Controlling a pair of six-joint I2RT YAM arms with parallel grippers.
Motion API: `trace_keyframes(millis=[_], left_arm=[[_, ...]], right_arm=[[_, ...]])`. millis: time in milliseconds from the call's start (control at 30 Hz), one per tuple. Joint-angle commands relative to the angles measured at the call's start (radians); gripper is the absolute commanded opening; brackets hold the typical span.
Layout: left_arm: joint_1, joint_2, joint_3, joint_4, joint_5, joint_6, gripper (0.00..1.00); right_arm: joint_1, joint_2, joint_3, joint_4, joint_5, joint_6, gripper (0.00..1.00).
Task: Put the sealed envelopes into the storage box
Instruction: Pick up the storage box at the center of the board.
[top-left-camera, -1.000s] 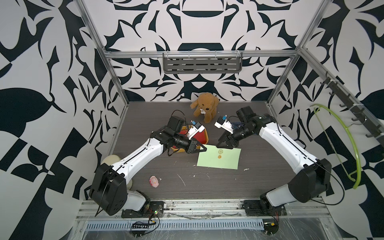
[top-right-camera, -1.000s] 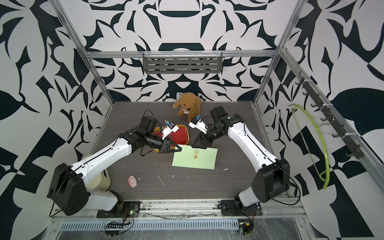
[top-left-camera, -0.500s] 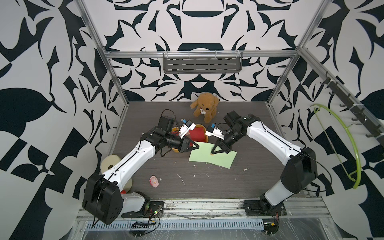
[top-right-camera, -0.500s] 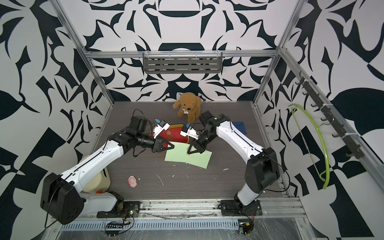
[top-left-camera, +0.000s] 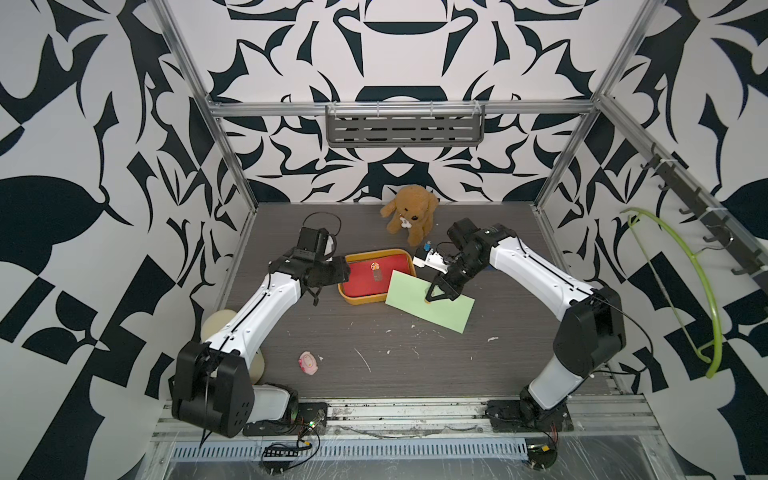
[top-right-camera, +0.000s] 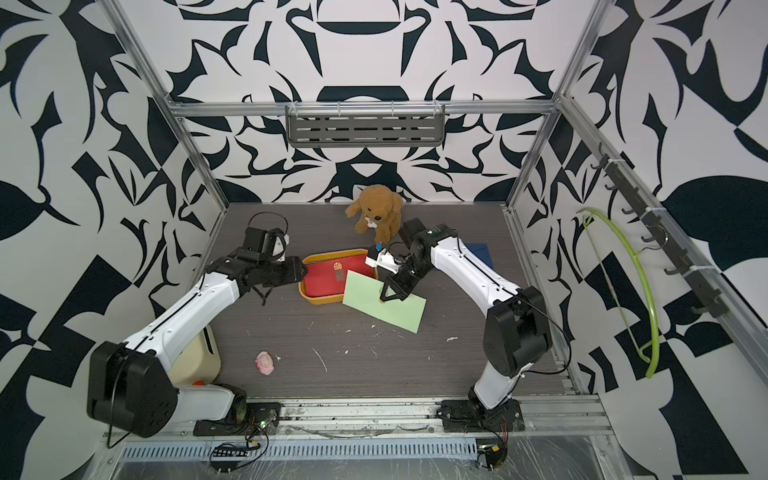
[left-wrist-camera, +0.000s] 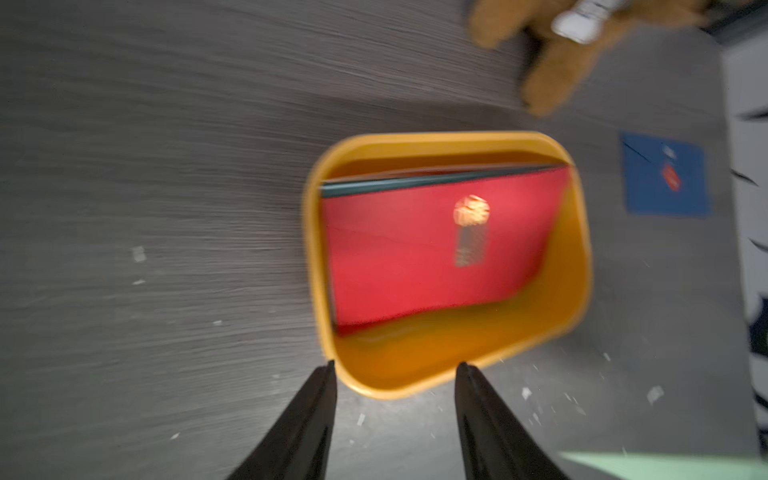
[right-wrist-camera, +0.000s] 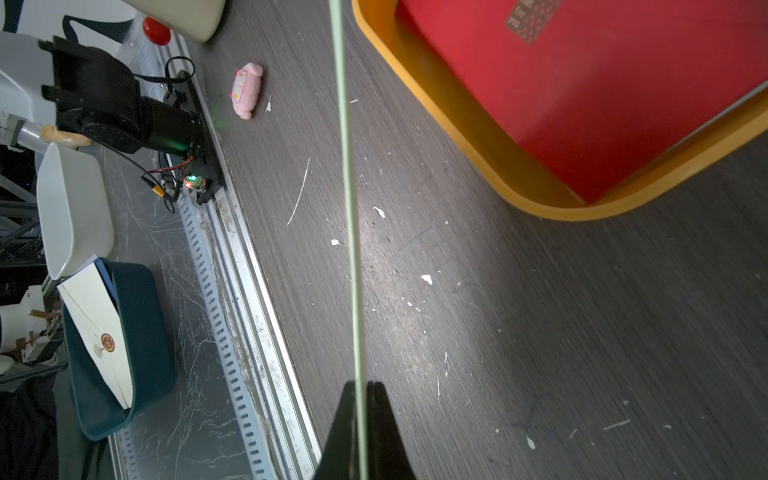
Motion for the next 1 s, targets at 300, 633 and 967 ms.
trace_keyframes(millis=[300,633,967], left_arm=[[0.020,0.213,0.009,0.077,0.039,-0.120,0.39],[0.009,0.223,-0.016,0.024,0.065,-0.063,0.20],[-0.119,0.207,-0.005,-0.008,0.154,0.078,0.04]], right_arm=[[0.020,0.006,0.074,0.053,0.028,0.074,0.00],[0.021,0.037,0.143,0.047,0.051,0.072,0.00],[0.020,0.140,0.328,-0.081,0.075,0.012,0.00]])
